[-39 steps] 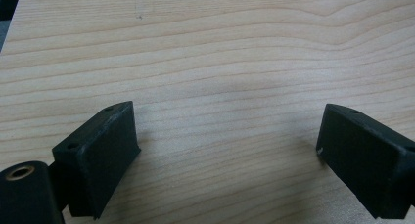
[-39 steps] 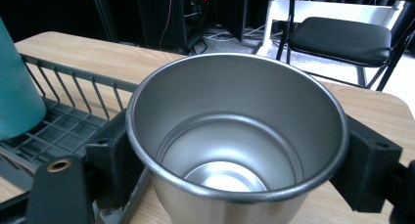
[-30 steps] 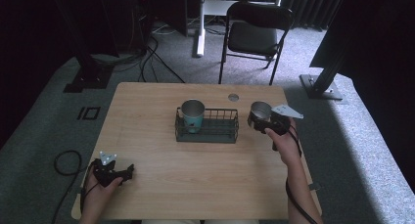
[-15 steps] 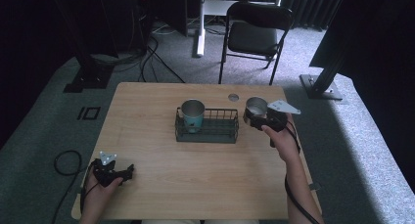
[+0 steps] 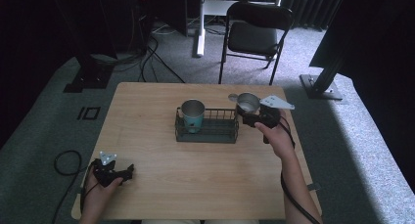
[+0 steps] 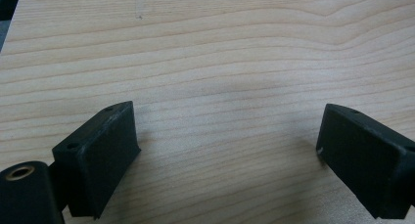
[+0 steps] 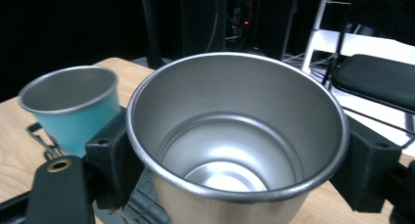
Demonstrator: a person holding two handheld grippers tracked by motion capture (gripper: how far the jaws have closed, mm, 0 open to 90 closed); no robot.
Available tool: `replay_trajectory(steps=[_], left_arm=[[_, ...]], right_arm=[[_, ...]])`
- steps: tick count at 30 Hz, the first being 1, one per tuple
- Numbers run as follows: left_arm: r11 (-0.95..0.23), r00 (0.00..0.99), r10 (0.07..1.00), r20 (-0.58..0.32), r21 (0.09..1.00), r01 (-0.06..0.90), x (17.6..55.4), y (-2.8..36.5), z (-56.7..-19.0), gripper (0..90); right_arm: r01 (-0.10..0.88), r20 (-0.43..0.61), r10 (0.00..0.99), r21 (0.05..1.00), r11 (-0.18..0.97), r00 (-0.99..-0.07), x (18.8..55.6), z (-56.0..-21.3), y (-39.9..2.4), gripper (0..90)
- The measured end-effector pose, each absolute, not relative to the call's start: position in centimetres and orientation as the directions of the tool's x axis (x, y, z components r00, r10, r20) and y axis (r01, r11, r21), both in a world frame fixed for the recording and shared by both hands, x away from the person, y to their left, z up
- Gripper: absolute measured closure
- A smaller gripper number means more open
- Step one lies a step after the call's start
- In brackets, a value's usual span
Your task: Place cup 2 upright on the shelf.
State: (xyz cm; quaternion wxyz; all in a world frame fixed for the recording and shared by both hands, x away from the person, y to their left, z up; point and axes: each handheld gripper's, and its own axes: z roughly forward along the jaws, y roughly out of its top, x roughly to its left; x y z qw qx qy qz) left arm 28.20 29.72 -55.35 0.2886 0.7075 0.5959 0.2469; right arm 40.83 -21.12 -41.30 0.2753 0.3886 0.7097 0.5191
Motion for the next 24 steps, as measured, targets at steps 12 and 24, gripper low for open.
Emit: replay_trajectory(steps=[12, 24], left_arm=[[-0.123, 0.168, 0.986, 0.005, 0.703, 0.701, 28.2, 29.7, -55.3, 8.9], [-0.123, 0.168, 0.986, 0.005, 0.703, 0.701, 28.2, 29.7, -55.3, 8.9]], right_arm=[[0.248, -0.004, 0.800, 0.950, 0.190, -0.599, 41.1, -40.5, -18.2, 18.1], [0.252, -0.011, 0.779, 0.944, 0.215, -0.627, 41.8, -41.4, -16.0, 18.1]])
